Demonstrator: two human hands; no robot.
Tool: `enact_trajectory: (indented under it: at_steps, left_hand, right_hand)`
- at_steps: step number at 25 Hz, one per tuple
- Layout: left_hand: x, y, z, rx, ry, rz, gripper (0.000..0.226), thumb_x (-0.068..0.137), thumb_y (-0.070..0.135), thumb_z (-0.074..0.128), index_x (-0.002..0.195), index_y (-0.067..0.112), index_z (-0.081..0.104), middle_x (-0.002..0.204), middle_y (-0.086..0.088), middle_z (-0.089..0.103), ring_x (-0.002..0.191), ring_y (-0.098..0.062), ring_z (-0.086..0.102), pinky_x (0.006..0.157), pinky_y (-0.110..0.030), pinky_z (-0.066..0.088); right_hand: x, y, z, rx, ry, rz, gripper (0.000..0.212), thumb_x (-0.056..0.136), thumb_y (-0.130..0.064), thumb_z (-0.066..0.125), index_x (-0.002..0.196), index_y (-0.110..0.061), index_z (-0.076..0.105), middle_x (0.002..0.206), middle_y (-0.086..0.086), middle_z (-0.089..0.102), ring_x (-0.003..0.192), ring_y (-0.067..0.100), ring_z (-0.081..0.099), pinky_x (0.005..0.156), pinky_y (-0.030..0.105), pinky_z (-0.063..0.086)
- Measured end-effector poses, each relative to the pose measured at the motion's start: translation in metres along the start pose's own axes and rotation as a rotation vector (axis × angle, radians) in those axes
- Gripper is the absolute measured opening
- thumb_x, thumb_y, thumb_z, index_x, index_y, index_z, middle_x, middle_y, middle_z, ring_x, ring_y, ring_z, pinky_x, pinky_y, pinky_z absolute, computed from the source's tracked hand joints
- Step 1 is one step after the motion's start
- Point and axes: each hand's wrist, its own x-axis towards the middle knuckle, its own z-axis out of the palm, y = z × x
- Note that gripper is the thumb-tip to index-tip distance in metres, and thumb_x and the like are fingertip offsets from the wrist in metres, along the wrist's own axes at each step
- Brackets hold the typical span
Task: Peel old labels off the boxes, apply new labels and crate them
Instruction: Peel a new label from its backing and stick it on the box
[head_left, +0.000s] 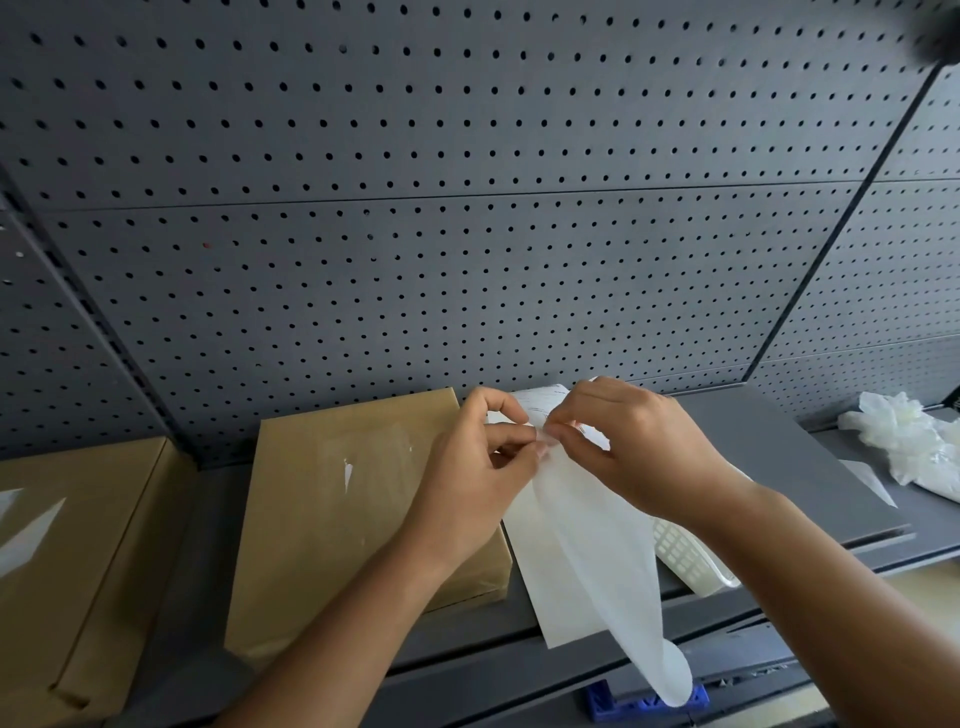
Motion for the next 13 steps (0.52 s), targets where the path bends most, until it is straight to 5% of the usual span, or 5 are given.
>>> enact_trajectory:
  at_steps: [5,8,13]
  left_hand:
    - [0.001,-0.005,0.001,0.003,0.045,-0.008,0.026,0.09,0.0,0.068,0.099,0.014,0.047,0.088,0.005,0.077,0.07,-0.015,0.056,0.065,-0.028,0.046]
    - [0.001,-0.012,0.0,0.039,0.048,-0.047,0.032,0.089,0.001,0.067,0.103,0.024,0.049,0.082,0.007,0.067,0.068,-0.012,0.053,0.064,-0.029,0.046]
    - [0.003,-0.026,0.006,0.426,-0.156,-0.012,0.049,0.095,0.004,0.053,0.123,0.044,0.05,0.084,0.004,0.05,0.063,-0.004,0.045,0.056,-0.019,0.039]
  right_hand:
    - [0.004,-0.006,0.002,0.152,0.069,0.213,0.013,0.091,-0.029,0.052,0.085,-0.023,0.061,0.08,-0.015,0.061,0.071,0.007,0.058,0.061,0.029,0.051]
    - [0.016,-0.001,-0.009,0.322,0.139,0.491,0.01,0.095,-0.02,0.056,0.086,-0.021,0.058,0.074,-0.014,0.06,0.067,-0.001,0.057,0.059,0.009,0.042]
    - [0.031,0.012,-0.022,0.347,0.218,0.648,0.014,0.101,-0.024,0.044,0.092,-0.018,0.052,0.069,-0.007,0.054,0.049,0.004,0.044,0.046,0.012,0.037]
